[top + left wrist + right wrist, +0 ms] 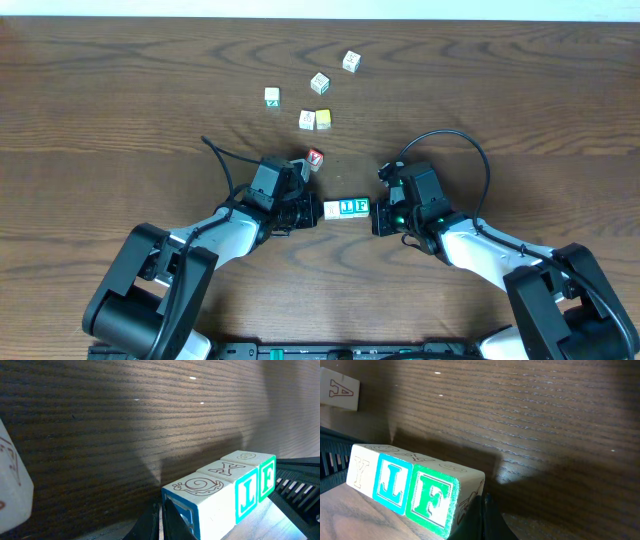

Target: Lift 3 blocks

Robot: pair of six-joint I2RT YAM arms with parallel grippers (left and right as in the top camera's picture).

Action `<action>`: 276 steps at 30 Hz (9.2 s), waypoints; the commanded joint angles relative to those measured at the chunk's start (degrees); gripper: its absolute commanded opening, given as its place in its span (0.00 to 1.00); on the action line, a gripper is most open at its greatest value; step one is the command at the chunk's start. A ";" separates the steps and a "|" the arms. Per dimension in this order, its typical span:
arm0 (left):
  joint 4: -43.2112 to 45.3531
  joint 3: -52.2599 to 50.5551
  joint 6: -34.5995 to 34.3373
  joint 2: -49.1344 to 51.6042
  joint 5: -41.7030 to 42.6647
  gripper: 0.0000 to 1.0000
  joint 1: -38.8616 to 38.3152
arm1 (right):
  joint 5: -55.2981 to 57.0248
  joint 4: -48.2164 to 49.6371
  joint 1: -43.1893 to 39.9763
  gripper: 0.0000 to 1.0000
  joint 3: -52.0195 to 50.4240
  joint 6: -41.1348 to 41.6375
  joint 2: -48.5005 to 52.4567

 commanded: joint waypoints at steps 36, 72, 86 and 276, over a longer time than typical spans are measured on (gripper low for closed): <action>0.09 1.27 -1.84 -2.27 6.78 0.07 -4.26 | -17.00 -0.35 4.44 0.01 3.19 0.33 0.46; -1.03 4.63 -2.01 -2.27 6.78 0.07 -4.26 | -17.22 -2.05 4.44 0.01 5.42 -0.31 0.46; -1.88 5.09 -1.79 -4.46 6.71 0.07 -4.26 | -17.22 -2.27 4.44 0.01 6.16 -0.33 0.46; -7.19 8.11 -3.10 -13.18 6.97 0.07 -4.76 | -16.59 -11.37 4.52 0.01 11.02 -1.79 -8.55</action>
